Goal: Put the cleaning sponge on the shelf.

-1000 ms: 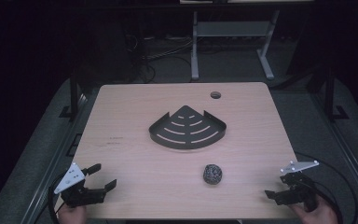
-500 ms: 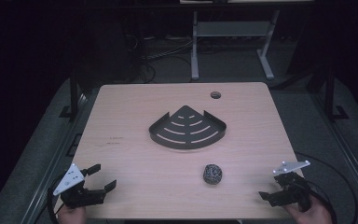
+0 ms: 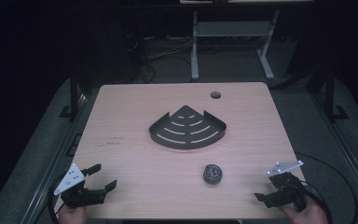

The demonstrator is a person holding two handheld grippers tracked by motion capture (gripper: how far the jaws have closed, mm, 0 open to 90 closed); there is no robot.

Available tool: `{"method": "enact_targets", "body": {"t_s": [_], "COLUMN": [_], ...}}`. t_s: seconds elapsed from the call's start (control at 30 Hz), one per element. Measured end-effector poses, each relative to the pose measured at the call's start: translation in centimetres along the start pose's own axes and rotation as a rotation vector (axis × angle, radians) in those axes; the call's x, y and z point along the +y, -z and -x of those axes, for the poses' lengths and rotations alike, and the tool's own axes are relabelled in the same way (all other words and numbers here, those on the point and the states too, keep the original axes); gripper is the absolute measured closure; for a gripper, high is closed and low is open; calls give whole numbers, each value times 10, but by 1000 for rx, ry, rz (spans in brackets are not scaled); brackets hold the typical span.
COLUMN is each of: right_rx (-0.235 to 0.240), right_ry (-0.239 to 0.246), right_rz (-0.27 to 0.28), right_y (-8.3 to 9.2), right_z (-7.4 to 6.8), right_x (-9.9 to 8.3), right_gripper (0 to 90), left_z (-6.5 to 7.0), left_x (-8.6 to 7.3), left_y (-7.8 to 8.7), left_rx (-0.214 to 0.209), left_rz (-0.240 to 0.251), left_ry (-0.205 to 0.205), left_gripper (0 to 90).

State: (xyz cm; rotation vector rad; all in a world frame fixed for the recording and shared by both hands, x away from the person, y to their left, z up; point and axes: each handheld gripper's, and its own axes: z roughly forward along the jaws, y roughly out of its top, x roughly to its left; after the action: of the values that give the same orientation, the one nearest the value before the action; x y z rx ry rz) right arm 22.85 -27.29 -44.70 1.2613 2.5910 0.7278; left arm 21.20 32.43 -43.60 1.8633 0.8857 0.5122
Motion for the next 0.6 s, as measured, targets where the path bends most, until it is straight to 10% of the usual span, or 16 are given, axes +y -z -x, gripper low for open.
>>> {"method": "enact_targets", "body": {"t_s": [0.6], "right_rx": [29], "right_ry": [57], "right_rz": [-19], "right_y": [-6], "right_z": [-11], "right_x": [8], "right_gripper": [153], "left_z": [0], "left_x": [0], "left_y": [0], "left_rx": [1], "left_rz": [-2], "left_ry": [-3], "left_gripper": [133]}}
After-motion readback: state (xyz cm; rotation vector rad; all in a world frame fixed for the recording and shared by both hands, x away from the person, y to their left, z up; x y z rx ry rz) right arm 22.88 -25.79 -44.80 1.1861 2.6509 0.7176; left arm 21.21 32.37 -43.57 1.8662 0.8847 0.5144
